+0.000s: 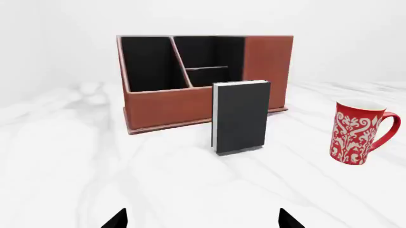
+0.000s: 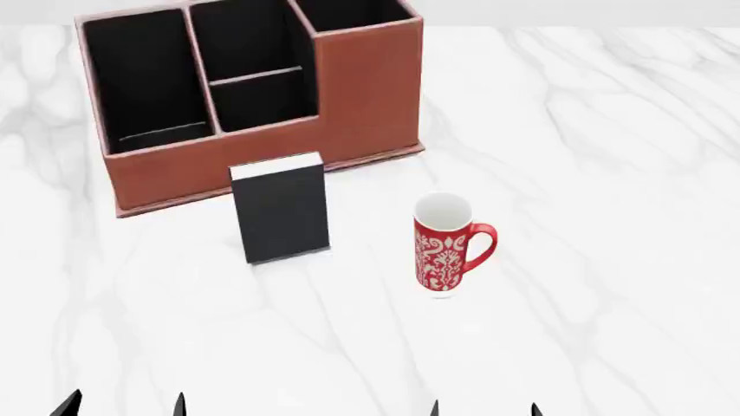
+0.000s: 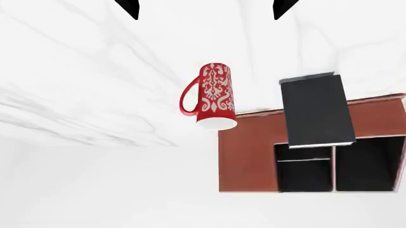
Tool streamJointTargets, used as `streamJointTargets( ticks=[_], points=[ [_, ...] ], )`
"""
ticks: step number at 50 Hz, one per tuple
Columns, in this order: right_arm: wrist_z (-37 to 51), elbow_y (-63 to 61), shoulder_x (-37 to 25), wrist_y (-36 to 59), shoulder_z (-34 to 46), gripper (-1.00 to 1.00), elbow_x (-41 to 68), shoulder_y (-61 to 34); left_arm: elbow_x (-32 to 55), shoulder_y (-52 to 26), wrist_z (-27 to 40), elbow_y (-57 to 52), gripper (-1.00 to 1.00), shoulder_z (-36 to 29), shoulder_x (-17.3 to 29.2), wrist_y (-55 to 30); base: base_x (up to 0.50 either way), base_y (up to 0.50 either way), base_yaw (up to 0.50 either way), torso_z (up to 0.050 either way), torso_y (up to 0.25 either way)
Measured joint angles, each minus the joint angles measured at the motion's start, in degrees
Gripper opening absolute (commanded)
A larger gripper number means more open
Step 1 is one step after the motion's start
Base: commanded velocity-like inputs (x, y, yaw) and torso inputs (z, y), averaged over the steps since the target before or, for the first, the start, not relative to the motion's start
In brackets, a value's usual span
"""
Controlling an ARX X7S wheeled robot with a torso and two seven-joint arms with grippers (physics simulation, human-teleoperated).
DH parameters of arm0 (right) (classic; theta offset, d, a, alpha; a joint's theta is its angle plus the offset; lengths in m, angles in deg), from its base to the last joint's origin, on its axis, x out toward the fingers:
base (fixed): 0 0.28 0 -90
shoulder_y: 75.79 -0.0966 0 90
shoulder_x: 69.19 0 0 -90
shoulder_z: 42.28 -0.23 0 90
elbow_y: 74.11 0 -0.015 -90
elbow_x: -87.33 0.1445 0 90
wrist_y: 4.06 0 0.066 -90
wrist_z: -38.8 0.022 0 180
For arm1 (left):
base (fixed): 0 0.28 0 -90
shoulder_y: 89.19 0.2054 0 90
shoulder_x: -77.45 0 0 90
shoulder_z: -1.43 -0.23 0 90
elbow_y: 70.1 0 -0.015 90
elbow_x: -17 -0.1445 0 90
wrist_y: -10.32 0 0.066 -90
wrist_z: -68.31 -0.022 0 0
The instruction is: Pick up the book and place it in the front compartment of the caddy.
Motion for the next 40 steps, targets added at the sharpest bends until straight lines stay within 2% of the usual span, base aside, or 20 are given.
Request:
streamJointTargets(
  ticks=[14,19,27,34,40],
  points=[
    [2.31,1.92,-1.56,-0.94,1.81,1.00,1.34,-0.41,-0.61,-0.14,2.94,0.38,1.00,-1.63,1.74,2.08,0.00,0.00,0.00,0.000,0.000],
    [3.35,0.67,-2.25,0.03,2.48,1.00,1.57,-0.23,1.39,0.11,3.22,-2.46,1.00,-1.62,2.44,0.87,0.00,0.00,0.00,0.000,0.000],
    [6.36,-9.26,-3.55,6.89,1.15,1.00,2.49,-1.18,8.69,-1.78,3.85,-14.42,1.00,-0.68,3.89,-10.63,0.00,0.00,0.00,0.000,0.000],
    [9.66,-23.96,-5.24,17.97,-4.69,1.00,5.88,-5.44,14.18,-10.62,7.07,-22.60,1.00,0.64,4.71,-24.02,0.00,0.00,0.00,0.000,0.000],
    [12.12,-35.21,-6.99,24.89,-11.96,1.00,9.00,-7.47,16.24,-17.03,8.44,-24.00,1.00,0.43,5.58,-29.98,0.00,0.00,0.00,0.000,0.000]
  ],
)
